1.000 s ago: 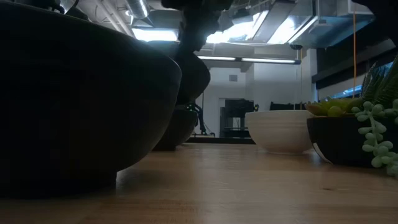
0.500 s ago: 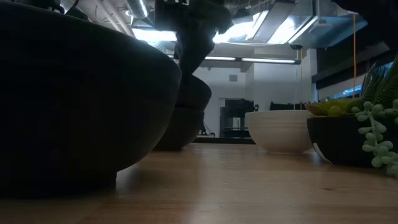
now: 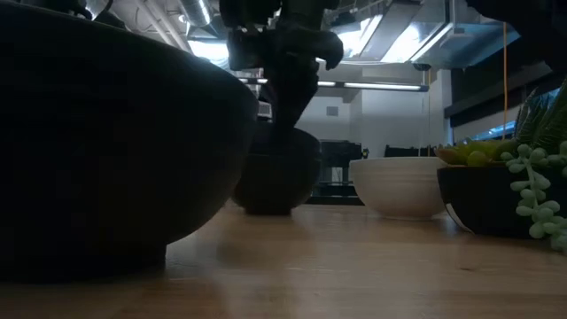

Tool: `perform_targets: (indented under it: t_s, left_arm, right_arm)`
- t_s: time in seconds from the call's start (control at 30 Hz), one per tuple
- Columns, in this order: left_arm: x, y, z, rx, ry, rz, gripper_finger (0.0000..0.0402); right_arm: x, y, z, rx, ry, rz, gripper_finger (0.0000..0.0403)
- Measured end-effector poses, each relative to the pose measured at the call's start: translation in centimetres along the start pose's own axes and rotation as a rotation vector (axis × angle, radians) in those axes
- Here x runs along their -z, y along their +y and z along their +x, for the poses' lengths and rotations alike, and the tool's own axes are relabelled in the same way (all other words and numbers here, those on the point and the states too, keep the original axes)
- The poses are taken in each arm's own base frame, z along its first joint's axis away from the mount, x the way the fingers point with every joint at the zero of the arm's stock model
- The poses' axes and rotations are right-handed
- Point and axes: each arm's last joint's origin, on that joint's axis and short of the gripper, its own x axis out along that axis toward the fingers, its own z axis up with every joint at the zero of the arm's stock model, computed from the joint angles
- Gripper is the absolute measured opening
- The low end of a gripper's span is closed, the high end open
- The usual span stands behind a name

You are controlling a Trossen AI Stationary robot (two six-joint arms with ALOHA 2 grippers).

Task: Nest bowls inside each other
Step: Stack the top right black bowl on top of the other top left black bowl

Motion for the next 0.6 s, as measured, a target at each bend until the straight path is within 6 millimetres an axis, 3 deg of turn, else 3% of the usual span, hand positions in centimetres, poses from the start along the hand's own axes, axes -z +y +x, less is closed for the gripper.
perform_targets:
  t_s: [0.6]
  left_arm:
    - [0.00, 0.00, 0.00, 0.000, 0.000, 0.000, 0.0166]
  right_arm:
    - [-0.32, 0.00, -0.01, -0.018, -0.037, -0.005, 0.0061]
